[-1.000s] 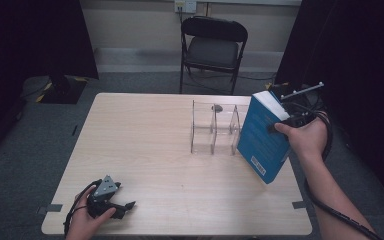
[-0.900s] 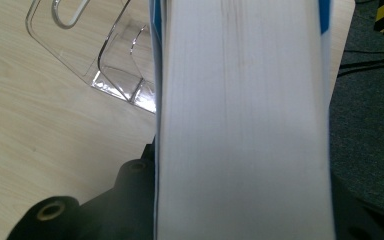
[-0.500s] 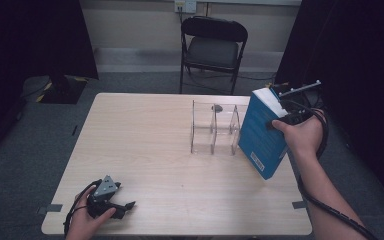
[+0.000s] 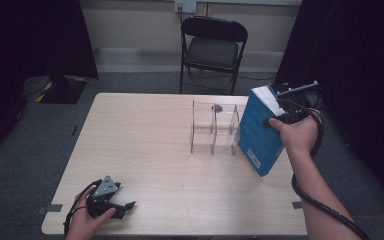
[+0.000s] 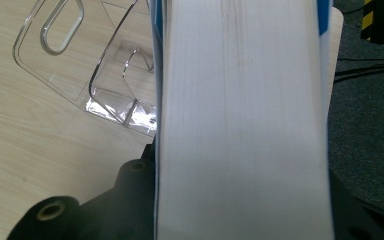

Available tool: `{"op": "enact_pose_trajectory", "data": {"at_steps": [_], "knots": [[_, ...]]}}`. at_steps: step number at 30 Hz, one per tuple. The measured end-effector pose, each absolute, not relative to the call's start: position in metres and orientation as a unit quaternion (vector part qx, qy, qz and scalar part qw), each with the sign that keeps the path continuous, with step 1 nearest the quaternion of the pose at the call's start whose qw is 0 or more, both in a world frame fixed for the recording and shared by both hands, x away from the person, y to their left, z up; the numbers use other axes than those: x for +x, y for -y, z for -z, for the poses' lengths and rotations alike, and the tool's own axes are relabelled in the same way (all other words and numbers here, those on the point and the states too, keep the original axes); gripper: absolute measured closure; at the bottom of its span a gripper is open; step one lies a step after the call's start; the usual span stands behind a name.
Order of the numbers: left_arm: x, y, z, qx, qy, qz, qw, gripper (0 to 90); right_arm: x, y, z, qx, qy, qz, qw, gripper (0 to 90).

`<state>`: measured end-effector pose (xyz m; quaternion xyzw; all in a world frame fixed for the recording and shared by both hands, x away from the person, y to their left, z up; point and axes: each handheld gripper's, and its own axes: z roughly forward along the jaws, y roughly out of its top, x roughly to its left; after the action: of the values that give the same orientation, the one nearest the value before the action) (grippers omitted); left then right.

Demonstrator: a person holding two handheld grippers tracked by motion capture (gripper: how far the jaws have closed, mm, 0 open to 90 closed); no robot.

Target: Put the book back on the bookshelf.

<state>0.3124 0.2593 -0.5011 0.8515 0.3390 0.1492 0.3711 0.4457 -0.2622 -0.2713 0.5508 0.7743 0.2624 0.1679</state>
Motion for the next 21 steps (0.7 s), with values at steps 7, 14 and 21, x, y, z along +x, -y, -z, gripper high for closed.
{"op": "enact_pose_trajectory", "data": {"at_steps": [7, 14, 21], "knots": [[0.312, -0.259, 0.501, 0.851, -0.339, -0.149, 0.372, 11.4, 0.45, 0.259, 0.274, 0.551, -0.774, -0.262, 0.168, 61.9], [0.312, -0.259, 0.501, 0.851, -0.339, -0.149, 0.372, 11.4, 0.455, 0.258, 0.273, 0.554, -0.771, -0.265, 0.17, 61.8], [0.311, -0.259, 0.502, 0.85, -0.342, -0.145, 0.373, 11.3, 0.459, 0.259, 0.271, 0.557, -0.767, -0.268, 0.172, 61.8]]}}
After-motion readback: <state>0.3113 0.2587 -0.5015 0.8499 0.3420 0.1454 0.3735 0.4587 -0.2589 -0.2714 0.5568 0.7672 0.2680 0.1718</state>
